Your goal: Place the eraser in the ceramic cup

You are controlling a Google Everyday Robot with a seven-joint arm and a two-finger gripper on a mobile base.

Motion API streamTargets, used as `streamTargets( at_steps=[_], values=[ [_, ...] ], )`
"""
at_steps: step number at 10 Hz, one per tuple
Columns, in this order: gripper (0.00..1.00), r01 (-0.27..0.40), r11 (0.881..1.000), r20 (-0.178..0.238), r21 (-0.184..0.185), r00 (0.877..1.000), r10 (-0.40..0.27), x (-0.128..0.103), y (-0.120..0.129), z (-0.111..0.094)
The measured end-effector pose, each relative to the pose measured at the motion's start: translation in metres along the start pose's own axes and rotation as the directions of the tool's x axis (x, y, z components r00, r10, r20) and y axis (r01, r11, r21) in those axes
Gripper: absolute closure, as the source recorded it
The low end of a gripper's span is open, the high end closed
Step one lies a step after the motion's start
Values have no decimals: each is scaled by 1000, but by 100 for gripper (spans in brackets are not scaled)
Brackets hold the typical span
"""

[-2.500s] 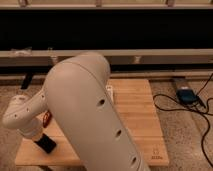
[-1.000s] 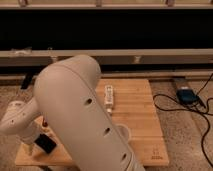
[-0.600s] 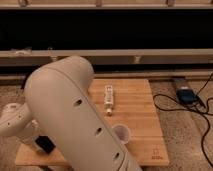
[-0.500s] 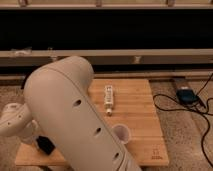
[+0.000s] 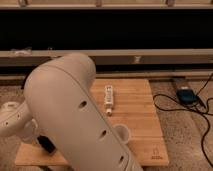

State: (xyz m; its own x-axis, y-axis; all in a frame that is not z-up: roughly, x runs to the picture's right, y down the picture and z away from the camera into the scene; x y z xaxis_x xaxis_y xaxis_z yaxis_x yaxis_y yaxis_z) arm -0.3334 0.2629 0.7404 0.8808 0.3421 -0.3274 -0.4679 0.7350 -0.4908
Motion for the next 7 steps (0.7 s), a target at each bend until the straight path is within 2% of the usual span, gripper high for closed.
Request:
streamTargets(
  at_steps=[4,7],
  values=[
    [100,-57,998,45,34,997,55,37,-20,-41],
    [100,-126,990,105,67,987,119,89,-46,-71]
  ],
)
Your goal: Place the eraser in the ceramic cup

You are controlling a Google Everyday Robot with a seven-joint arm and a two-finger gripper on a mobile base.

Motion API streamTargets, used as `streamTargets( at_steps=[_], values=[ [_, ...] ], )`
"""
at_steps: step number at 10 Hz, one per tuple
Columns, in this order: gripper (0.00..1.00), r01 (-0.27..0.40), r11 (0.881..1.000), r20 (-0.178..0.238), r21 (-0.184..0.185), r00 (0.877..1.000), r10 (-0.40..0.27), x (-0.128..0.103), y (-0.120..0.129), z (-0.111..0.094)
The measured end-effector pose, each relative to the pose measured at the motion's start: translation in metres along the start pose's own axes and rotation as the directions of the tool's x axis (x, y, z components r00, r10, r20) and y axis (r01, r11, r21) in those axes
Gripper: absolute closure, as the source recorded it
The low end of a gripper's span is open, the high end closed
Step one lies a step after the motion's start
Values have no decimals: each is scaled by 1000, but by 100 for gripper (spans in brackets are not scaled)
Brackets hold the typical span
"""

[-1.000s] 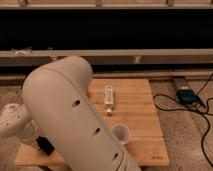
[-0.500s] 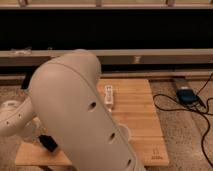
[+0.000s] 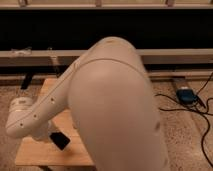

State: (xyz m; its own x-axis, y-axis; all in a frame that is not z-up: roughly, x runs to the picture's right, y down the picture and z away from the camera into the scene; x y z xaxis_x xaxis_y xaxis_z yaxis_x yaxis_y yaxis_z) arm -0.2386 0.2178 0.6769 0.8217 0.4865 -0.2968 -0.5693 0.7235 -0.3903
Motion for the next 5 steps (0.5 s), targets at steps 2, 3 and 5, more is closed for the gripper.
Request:
streamTargets(
  at_steps=[2,3,5],
  values=[
    [100,-34,999,33,27,999,33,26,-25,-19],
    [100,-53,998,53,46,997,50,38,-43,-31],
    [100,-77,994,78,76,994,71,51,-74,-47]
  ],
)
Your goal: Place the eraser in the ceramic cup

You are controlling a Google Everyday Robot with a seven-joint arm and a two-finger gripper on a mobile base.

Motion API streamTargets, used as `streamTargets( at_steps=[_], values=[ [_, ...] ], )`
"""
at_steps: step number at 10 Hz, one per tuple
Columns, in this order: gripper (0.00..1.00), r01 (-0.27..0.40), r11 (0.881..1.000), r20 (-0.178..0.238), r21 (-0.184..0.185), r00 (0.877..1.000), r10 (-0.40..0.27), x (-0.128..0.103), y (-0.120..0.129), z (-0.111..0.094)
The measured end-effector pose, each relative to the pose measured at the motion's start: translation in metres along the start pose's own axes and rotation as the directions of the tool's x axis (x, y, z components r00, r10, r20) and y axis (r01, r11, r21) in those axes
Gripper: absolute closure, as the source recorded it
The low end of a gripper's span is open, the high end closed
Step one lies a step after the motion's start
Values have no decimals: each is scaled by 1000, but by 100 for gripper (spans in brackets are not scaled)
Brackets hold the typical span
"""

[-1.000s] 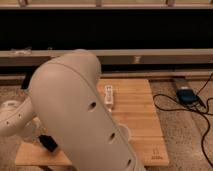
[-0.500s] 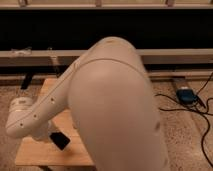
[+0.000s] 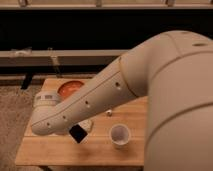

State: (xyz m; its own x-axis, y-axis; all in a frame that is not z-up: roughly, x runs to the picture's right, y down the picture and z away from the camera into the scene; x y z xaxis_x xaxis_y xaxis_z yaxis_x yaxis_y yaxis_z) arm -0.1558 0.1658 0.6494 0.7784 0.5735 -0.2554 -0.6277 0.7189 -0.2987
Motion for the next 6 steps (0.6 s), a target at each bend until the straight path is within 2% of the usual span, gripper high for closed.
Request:
streamTargets(
  at_steps=[3,6],
  values=[
    [100,-25,998,20,55,1000,24,7,-40,-23],
    [100,-69,994,24,84,997,68,40,-66,-28]
  ],
)
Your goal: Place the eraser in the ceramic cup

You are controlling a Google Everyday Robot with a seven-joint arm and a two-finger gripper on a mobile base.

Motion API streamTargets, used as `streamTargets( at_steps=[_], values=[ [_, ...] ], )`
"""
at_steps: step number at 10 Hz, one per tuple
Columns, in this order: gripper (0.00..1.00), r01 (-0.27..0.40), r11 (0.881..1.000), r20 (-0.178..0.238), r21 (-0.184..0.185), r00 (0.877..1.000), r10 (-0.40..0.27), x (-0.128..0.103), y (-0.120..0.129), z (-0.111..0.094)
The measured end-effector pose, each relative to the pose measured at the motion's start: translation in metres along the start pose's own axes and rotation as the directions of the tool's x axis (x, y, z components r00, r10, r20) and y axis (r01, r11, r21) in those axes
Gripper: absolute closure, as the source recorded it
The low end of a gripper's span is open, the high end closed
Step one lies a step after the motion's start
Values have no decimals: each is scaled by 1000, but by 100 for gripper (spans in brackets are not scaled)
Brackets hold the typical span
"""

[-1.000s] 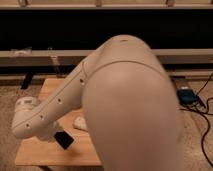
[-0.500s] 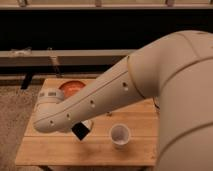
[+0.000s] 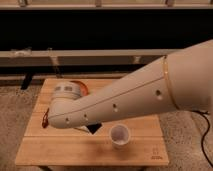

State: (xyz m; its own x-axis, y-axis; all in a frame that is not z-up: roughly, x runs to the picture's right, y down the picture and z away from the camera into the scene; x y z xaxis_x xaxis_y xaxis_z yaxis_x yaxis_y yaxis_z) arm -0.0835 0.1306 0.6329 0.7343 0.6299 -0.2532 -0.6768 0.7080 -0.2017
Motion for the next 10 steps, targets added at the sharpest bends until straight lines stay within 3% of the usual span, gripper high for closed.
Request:
streamTargets(
  at_steps=[5,10],
  values=[
    [100,-105,994,54,-7,993,105,66,-20,18],
    [100,-149,989,80,-2,986,148,82,-43,40]
  ],
)
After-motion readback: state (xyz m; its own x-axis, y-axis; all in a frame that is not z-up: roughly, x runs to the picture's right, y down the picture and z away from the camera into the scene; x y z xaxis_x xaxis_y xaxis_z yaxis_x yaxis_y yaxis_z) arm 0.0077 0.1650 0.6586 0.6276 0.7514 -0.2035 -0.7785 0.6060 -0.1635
